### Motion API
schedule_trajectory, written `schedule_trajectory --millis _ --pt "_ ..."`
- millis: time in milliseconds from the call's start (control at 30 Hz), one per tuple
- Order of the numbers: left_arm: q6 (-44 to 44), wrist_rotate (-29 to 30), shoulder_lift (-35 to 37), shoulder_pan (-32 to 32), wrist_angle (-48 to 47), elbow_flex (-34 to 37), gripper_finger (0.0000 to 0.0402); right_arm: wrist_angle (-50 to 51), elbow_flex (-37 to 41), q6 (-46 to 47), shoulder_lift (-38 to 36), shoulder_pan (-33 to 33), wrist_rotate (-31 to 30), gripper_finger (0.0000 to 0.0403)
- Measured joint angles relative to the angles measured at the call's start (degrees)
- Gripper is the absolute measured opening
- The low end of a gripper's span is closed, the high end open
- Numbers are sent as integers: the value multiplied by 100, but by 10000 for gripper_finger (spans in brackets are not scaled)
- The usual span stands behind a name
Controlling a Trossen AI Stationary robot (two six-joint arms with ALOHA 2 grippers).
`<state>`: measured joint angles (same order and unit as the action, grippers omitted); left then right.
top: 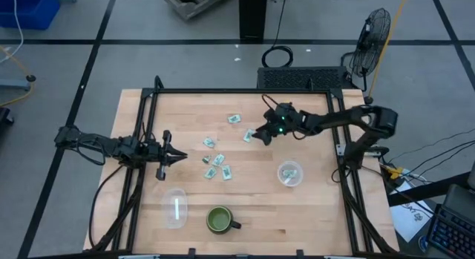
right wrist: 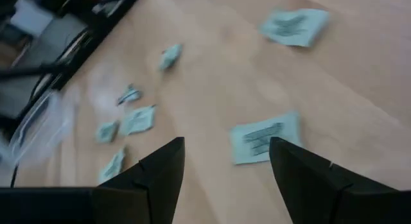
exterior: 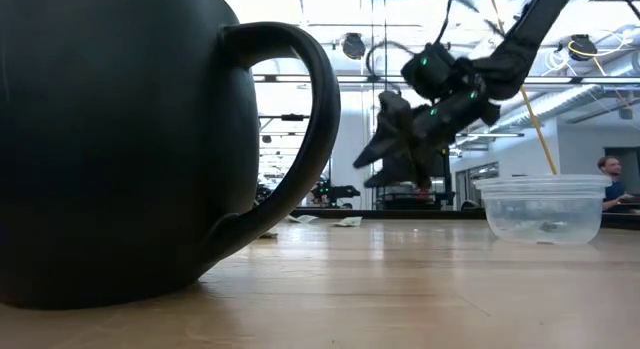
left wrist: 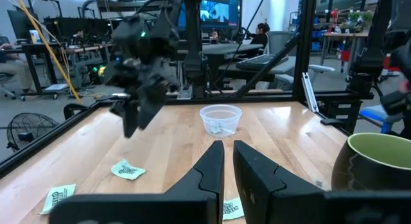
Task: Pick and place Stevia / Truvia into bins
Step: Put the white stevia packet into the circular transparent container
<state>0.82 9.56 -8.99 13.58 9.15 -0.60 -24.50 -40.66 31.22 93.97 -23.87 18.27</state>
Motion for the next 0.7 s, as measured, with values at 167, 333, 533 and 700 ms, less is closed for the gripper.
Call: schedule_trajectory --millis 167,333,533,700 --pt "0 0 2 -1 0 0 42 -172 -82 109 525 -84 1 222" --pt "0 -1 0 -2 -1 0 42 -183 -213 110 868 -86 -148 222" --pt "0 0 0 0 -1 0 42 -180 -234 54 1005 -136 -477 222" --pt "0 -1 1 -1 -1 -1 42 -204 -236 70 1025 -145 -469 222"
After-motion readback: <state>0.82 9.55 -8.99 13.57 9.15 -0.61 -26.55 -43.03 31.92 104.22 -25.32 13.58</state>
